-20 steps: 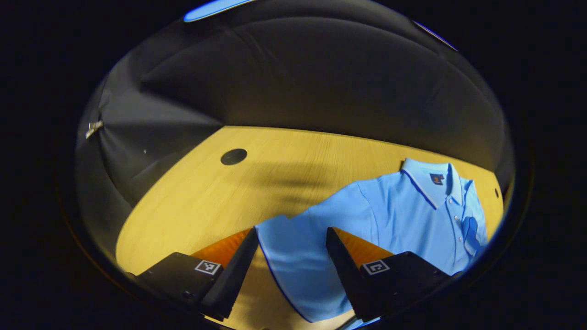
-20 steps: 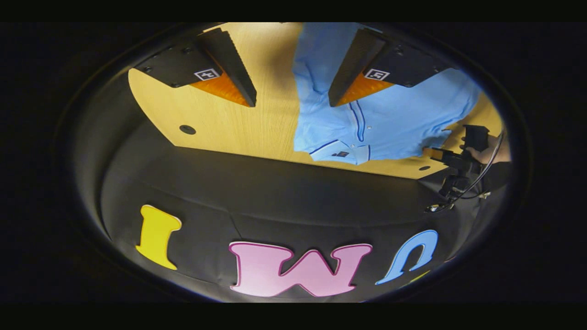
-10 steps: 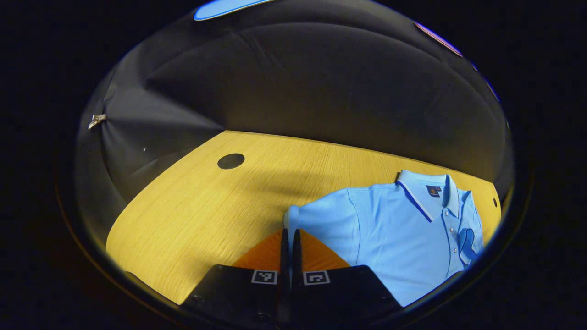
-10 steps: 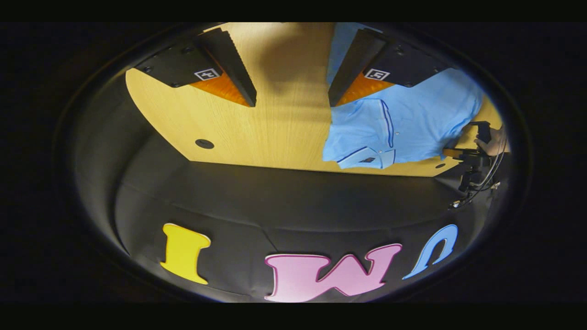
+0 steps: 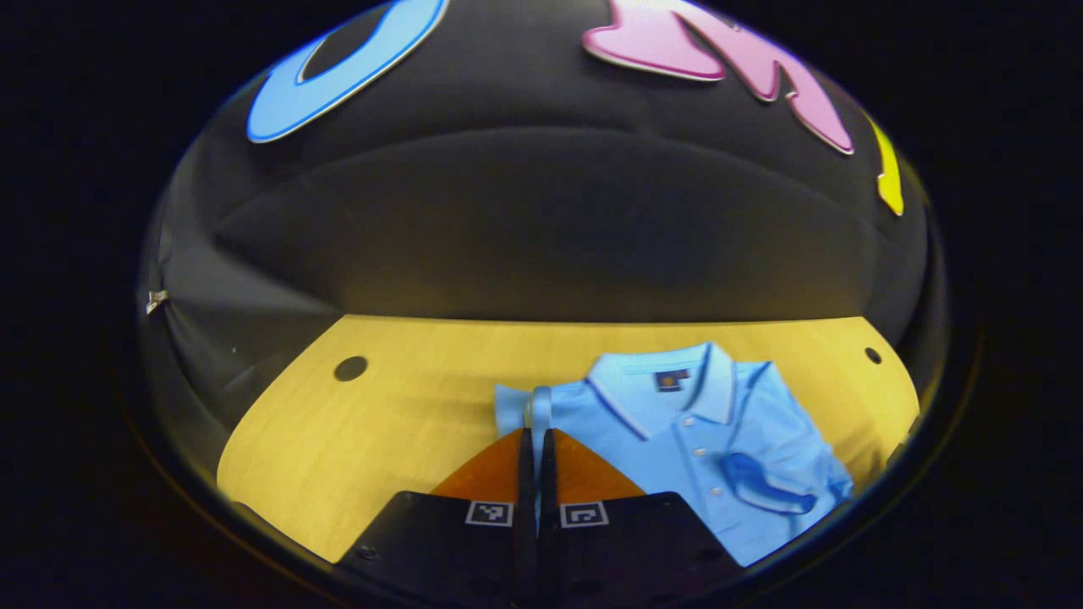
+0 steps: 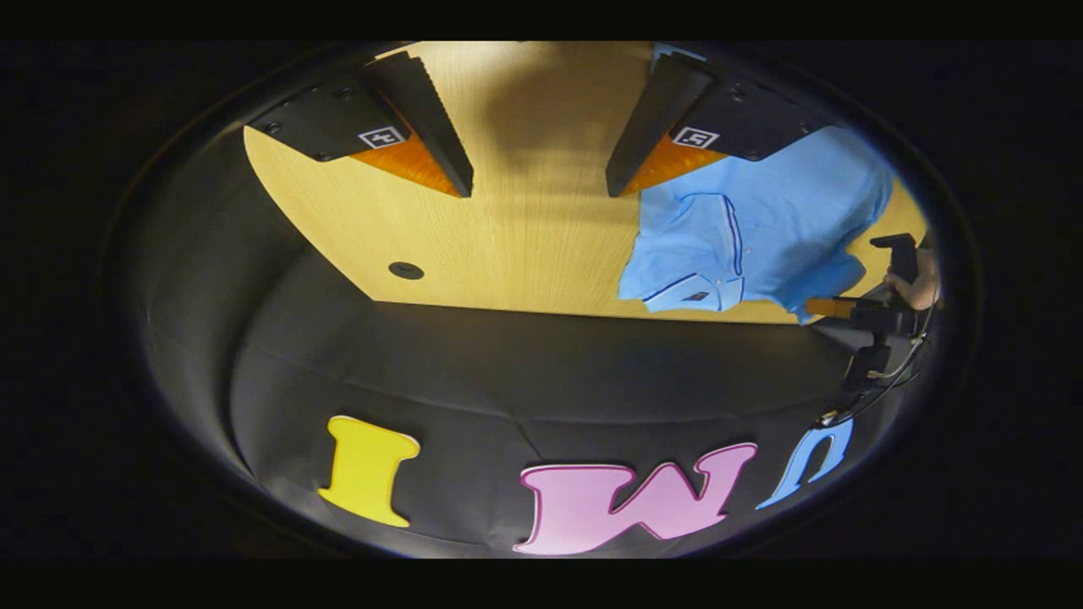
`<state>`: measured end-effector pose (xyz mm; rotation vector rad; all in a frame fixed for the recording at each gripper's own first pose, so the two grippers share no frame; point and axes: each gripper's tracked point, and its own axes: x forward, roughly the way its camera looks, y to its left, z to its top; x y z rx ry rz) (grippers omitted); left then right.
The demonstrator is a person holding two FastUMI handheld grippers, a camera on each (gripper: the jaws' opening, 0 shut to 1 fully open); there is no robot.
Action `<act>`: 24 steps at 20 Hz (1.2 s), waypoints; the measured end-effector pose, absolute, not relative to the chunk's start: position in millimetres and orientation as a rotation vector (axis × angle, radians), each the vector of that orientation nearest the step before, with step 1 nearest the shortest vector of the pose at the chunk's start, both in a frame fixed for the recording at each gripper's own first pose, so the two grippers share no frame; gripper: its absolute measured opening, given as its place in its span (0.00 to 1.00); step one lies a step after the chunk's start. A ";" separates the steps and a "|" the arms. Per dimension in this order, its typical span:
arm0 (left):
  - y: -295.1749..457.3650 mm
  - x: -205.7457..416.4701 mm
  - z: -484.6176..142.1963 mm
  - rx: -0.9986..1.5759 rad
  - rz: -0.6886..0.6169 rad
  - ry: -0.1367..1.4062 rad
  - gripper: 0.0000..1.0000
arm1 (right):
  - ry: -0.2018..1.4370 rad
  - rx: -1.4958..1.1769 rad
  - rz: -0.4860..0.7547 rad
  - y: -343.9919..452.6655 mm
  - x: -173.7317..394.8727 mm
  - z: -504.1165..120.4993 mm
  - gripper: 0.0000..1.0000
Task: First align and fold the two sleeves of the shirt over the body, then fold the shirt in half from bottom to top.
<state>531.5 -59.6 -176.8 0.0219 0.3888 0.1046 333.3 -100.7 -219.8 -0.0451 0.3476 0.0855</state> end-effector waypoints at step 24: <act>-5.0 107.0 -221.1 -0.033 0.048 0.452 0.96 | 0.520 -0.001 0.074 -65.5 61.2 -208.2 0.98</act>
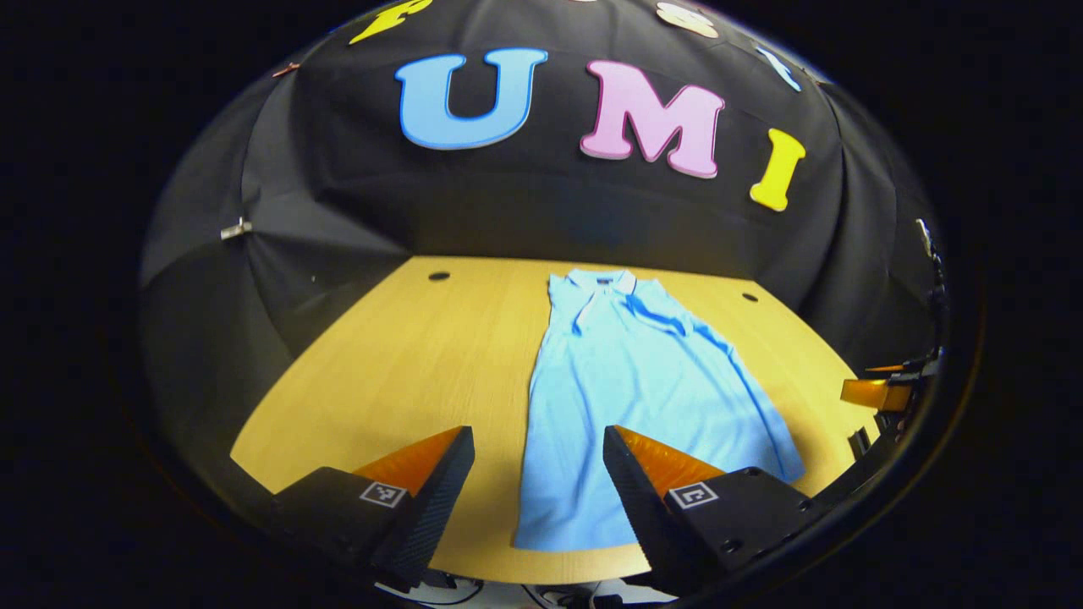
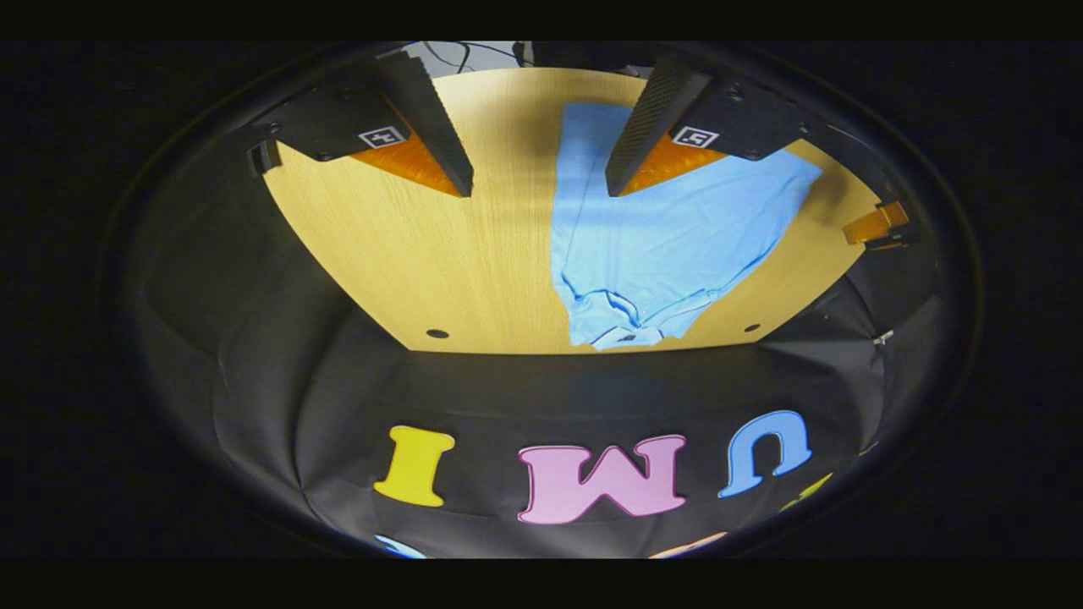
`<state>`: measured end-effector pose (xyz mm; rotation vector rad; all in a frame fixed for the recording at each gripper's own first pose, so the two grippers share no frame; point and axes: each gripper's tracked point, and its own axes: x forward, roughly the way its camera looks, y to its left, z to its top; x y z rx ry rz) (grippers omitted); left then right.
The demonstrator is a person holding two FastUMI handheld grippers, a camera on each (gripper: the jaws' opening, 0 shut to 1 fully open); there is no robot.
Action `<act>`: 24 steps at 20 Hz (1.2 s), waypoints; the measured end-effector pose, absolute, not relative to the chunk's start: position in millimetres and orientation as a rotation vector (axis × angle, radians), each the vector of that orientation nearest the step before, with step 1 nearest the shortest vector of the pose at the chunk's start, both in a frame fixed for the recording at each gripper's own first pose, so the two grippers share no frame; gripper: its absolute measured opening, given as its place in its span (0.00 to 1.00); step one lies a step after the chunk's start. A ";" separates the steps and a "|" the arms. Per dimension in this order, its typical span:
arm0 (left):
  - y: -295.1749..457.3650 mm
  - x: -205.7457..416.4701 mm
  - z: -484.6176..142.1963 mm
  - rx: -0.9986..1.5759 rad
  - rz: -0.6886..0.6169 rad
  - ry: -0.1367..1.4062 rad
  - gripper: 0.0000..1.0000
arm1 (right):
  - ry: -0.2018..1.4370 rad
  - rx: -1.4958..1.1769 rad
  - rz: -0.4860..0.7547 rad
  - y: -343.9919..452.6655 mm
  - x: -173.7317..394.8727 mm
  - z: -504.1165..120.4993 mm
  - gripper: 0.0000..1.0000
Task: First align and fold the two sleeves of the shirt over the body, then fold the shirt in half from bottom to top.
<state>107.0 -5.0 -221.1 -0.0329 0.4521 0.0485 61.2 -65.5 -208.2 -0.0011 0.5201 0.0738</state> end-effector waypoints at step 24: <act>-43.2 106.7 -320.5 0.057 -0.002 0.649 0.73 | 0.756 -0.047 0.165 -3.9 45.8 -316.1 0.47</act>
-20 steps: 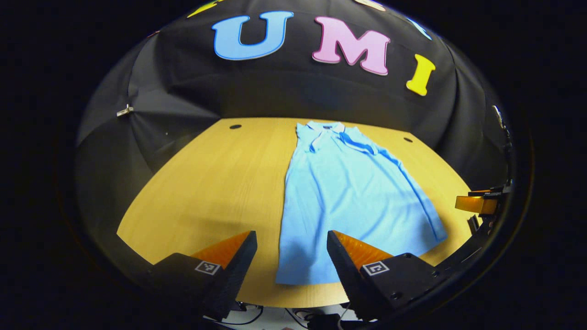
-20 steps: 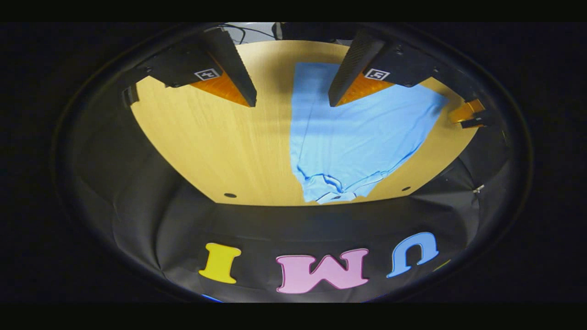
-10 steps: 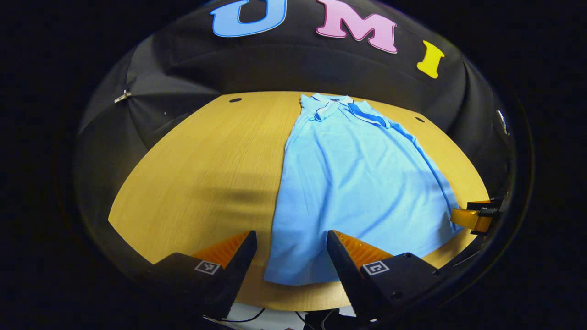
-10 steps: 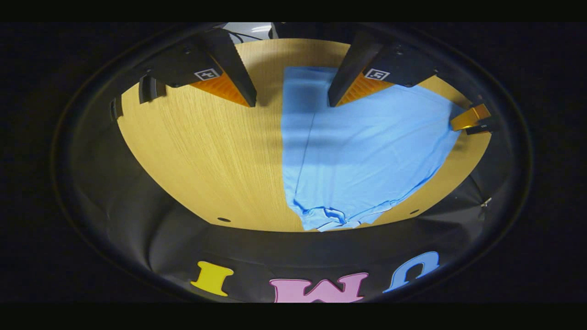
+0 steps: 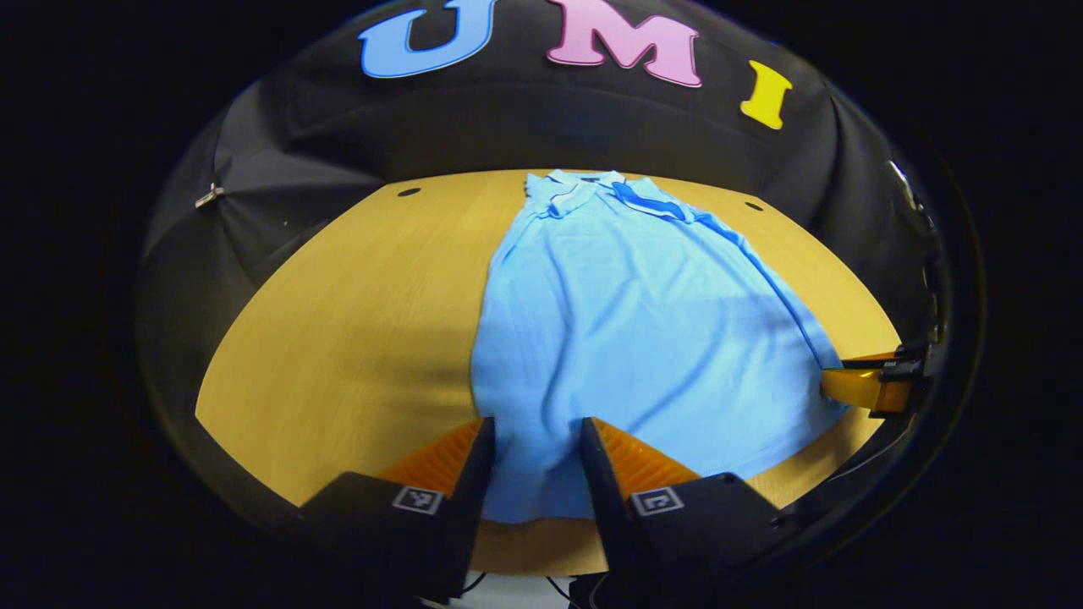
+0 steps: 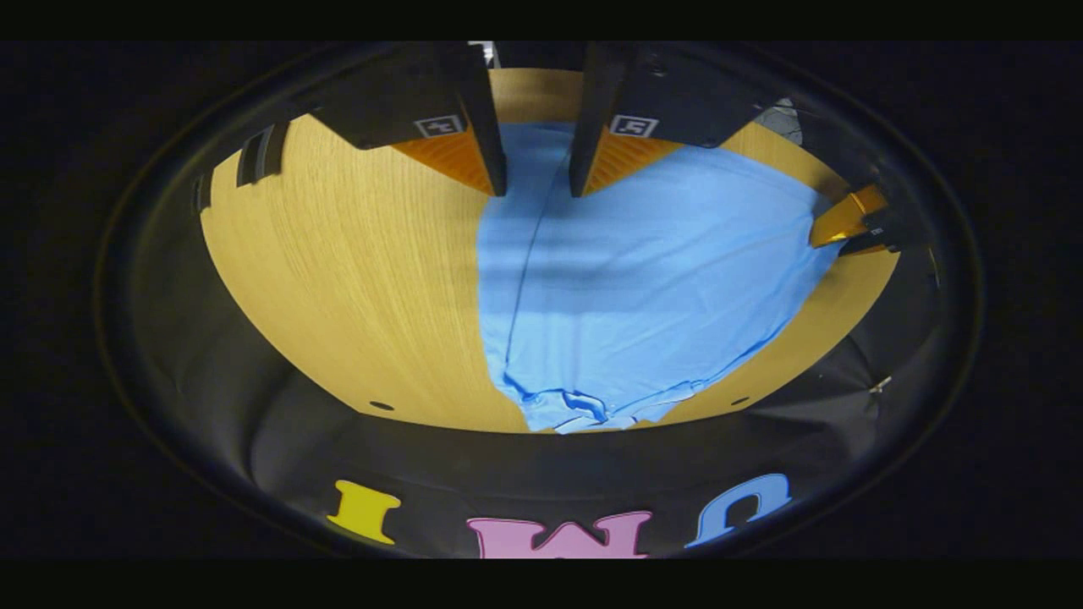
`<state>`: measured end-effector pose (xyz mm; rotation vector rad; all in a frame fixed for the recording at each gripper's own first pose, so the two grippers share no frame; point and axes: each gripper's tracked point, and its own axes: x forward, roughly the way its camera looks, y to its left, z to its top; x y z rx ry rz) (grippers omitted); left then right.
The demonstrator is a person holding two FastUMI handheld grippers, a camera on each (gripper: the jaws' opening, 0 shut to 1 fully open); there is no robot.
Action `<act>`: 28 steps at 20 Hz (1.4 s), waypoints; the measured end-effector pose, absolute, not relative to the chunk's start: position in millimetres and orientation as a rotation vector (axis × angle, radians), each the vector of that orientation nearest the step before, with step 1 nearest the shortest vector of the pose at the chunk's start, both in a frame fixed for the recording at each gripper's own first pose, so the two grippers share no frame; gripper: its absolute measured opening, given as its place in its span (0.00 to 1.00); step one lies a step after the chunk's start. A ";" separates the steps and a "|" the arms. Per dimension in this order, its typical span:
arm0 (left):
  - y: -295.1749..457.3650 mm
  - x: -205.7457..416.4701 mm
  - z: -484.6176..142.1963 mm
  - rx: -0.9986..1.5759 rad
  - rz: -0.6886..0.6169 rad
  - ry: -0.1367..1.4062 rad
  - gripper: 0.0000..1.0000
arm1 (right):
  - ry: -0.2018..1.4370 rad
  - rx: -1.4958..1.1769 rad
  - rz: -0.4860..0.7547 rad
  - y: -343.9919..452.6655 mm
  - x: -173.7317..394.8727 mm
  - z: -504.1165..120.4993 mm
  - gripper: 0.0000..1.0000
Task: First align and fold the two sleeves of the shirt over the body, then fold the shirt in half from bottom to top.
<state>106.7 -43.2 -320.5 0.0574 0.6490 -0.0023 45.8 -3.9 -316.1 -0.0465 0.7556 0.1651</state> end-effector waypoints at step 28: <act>-82.7 205.2 -174.5 -0.192 -0.090 0.497 0.06 | 0.491 0.055 0.284 15.5 175.4 -185.4 0.05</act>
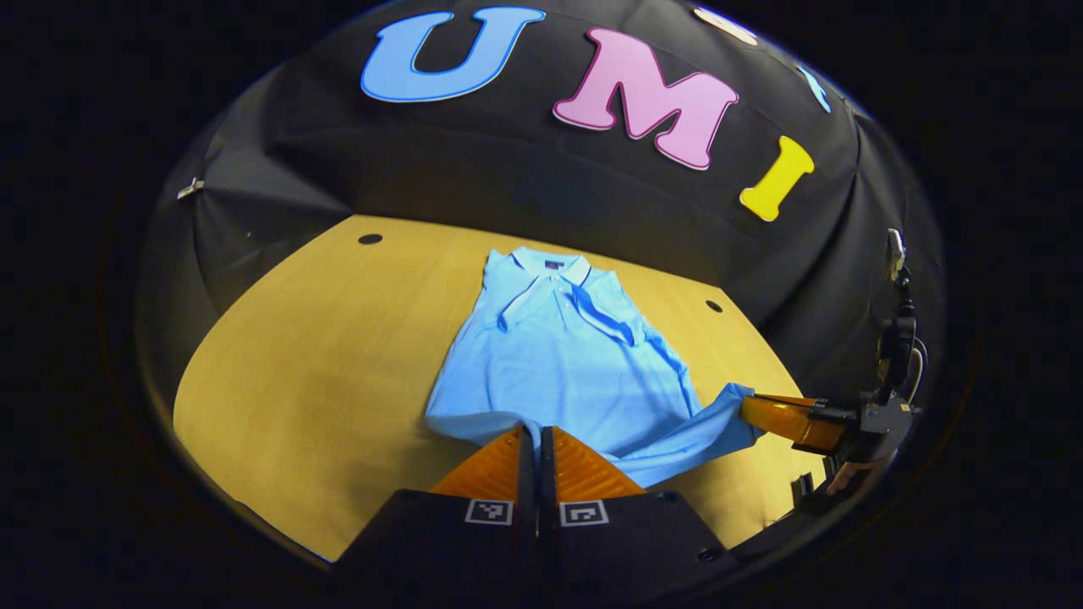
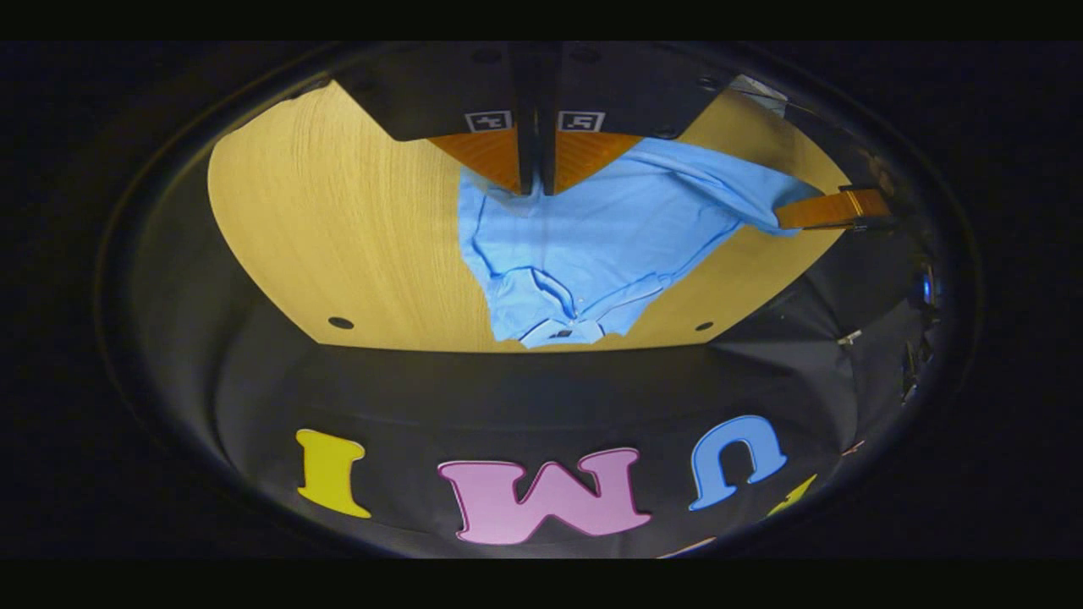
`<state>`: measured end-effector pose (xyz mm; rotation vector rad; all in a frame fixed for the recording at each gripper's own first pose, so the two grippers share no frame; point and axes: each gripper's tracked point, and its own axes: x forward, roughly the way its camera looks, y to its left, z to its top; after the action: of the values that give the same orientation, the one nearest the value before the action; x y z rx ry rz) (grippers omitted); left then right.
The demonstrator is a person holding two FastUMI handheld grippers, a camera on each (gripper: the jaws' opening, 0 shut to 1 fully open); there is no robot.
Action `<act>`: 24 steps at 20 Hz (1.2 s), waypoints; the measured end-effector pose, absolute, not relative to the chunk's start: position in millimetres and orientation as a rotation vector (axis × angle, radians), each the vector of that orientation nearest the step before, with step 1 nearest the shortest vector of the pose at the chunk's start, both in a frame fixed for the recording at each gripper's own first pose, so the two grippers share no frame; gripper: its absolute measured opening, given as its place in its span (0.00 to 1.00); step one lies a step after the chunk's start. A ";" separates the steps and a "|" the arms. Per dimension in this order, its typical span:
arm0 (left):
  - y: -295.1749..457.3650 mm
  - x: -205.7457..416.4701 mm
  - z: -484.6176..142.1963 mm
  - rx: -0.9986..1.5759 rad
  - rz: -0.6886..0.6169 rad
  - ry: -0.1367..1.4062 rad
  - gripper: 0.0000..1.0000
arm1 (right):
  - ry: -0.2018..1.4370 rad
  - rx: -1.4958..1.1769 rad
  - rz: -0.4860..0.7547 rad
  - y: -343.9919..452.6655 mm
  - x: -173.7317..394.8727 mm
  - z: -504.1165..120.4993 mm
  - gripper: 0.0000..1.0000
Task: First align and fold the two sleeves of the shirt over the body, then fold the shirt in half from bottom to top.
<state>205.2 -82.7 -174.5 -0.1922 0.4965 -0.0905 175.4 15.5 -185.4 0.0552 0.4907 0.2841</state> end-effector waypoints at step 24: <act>-12.7 615.0 -140.1 -0.066 -0.011 0.316 0.09 | 0.255 0.029 0.136 31.5 570.1 -134.4 0.05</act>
<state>615.0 -12.7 -140.1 -0.0658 0.3160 -0.0112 570.1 31.5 -134.4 0.0294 0.2546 0.1356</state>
